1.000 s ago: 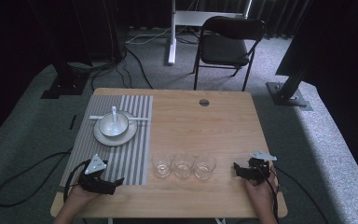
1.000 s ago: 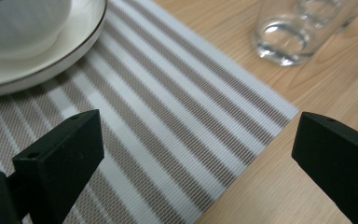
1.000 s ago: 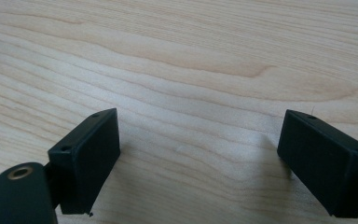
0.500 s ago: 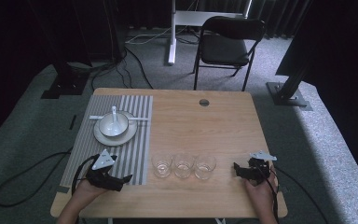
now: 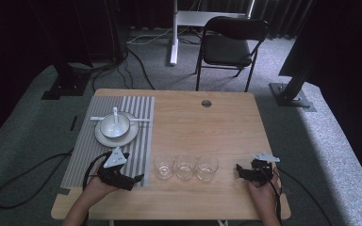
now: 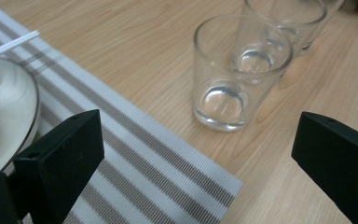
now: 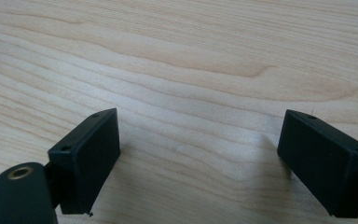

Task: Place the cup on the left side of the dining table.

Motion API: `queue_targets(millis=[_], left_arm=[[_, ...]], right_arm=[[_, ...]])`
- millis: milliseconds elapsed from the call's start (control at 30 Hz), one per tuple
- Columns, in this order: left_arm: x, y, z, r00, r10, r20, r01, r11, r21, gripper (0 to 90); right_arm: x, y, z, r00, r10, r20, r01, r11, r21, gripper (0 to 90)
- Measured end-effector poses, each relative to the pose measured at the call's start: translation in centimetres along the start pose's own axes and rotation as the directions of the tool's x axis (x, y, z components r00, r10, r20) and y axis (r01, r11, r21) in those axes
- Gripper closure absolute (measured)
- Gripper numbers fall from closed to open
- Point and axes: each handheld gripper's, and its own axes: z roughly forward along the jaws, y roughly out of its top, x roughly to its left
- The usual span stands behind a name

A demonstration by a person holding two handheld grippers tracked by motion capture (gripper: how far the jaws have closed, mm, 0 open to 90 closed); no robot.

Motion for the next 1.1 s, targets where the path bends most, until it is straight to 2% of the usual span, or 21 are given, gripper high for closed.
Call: queue_targets(millis=[133, 300, 333, 400, 433, 667, 833, 1100], left_arm=[[-0.4, 1.0, 0.5, 0.9995, 0.019, 0.024, -0.019, 0.9998, -0.008, 2.7], [-0.7, 1.9, 0.9, 0.9987, 0.040, 0.030, -0.040, 0.9991, -0.013, 2.7], [-0.8, 2.3, 1.1, 0.9976, 0.049, 0.048, -0.049, 0.9987, -0.014, 2.7], [-1.0, 2.5, 1.3, 0.9976, 0.053, 0.044, -0.053, 0.9985, -0.017, 2.7], [-1.3, 3.0, 1.7, 0.9964, 0.069, 0.050, -0.069, 0.9976, -0.006, 2.7], [-1.6, 3.7, 2.6, 0.9943, 0.078, 0.072, -0.078, 0.9969, -0.010, 2.7], [-2.1, 4.6, 3.3, 0.9915, 0.098, 0.085, -0.098, 0.9952, -0.011, 2.7], [-3.0, 6.2, 4.6, 0.9837, 0.134, 0.120, -0.134, 0.9910, -0.006, 2.8]], right_arm=[[0.0, 0.0, 0.0, 1.0000, 0.000, 0.000, 0.000, 1.000, 0.000, 12.4], [0.0, 0.0, 0.0, 1.0000, 0.000, 0.000, 0.000, 1.000, 0.000, 12.4], [0.0, 0.0, 0.0, 1.0000, -0.001, 0.001, 0.001, 1.000, 0.000, 12.4], [0.0, 0.0, 0.0, 1.0000, 0.000, 0.000, 0.000, 1.000, 0.000, 12.4], [0.0, 0.0, 0.0, 1.0000, 0.000, 0.000, 0.000, 1.000, 0.000, 12.4], [0.0, 0.0, 0.0, 1.0000, -0.002, 0.000, 0.002, 1.000, 0.000, 12.4], [0.0, 0.0, 0.0, 1.0000, -0.001, 0.000, 0.001, 1.000, 0.000, 12.4], [0.0, 0.0, 0.0, 1.0000, -0.002, 0.000, 0.002, 1.000, -0.001, 12.4]])
